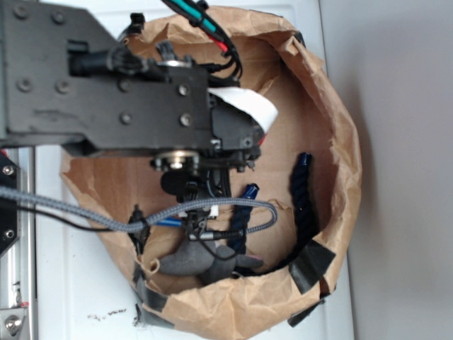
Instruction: Grab the red paper.
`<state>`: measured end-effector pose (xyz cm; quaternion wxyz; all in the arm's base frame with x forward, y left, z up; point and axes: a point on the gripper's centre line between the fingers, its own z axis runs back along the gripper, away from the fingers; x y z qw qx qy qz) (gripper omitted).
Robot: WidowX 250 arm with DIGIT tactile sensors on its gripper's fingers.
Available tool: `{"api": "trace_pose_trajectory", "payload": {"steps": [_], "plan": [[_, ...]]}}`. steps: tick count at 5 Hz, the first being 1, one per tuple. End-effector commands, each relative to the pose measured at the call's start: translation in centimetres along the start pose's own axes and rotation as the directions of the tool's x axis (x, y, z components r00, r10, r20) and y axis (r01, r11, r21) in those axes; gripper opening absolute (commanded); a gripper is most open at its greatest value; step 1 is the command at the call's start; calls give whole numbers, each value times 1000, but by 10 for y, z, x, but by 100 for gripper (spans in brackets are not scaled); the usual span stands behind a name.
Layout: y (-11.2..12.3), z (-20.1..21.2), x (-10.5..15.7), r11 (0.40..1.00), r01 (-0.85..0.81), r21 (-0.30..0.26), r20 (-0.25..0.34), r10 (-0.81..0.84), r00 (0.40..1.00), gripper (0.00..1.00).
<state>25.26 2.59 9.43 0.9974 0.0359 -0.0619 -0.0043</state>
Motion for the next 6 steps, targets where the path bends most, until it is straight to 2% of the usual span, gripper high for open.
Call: {"api": "trace_pose_trajectory", "payload": {"steps": [1,2,3,4,5,6], "plan": [[8,9,5,1000,-25,12,38,24,999,100],[9,-7,15,999,-28,34,60,26,998,100],[9,-34,27,996,-21,81,58,16,998,100],[5,-53,28,994,6,109,21,-8,1000,100],[-3,-65,26,986,41,161,18,-45,999,100],[-3,-67,28,980,44,196,30,-51,998,0]]}}
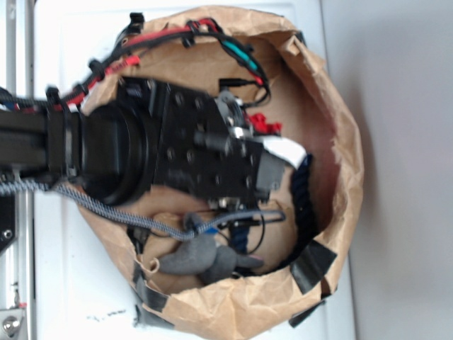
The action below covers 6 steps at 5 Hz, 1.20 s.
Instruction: Grab the red paper.
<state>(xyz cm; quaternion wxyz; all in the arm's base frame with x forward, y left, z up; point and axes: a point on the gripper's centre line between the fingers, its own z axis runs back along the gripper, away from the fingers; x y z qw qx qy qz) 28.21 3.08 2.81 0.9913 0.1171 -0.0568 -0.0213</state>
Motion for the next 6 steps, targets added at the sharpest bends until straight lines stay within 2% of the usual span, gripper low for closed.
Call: {"api": "trace_pose_trajectory", "payload": {"steps": [1,2,3,4,5,6], "plan": [[-2,2,10,1000,-6,27,61,5,998,0],[5,6,6,999,-36,-9,97,37,995,0],[19,53,-13,993,-112,-27,233,116,966,0],[18,86,-48,989,-109,-103,288,135,948,0],[22,102,-66,982,-104,-156,305,148,941,0],[27,109,-70,978,-108,-176,306,159,938,0]]}}
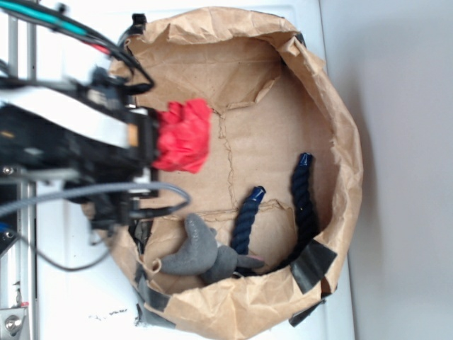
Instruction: Grab the red paper.
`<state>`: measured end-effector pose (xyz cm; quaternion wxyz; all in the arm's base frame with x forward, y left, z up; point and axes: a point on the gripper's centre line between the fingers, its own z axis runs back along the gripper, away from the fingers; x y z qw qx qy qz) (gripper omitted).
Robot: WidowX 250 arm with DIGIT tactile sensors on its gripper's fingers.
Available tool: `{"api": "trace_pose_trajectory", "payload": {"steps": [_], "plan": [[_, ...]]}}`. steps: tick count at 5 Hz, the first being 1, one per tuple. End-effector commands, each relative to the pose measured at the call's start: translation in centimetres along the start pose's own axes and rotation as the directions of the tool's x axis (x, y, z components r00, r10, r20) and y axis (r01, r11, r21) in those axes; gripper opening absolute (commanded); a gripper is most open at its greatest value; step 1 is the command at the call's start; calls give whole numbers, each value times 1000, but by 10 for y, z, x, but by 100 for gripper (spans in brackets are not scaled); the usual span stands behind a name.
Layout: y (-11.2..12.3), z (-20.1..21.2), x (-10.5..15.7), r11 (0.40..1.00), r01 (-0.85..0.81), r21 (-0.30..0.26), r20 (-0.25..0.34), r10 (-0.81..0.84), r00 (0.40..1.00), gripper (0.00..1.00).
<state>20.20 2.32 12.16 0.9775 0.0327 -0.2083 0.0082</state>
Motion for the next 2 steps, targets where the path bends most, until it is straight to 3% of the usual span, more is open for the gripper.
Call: {"api": "trace_pose_trajectory", "payload": {"steps": [1,2], "plan": [[16,7,9,999,-42,-12,-9,42,999,0],[15,3,11,999,-31,29,-25,32,999,0]]}}
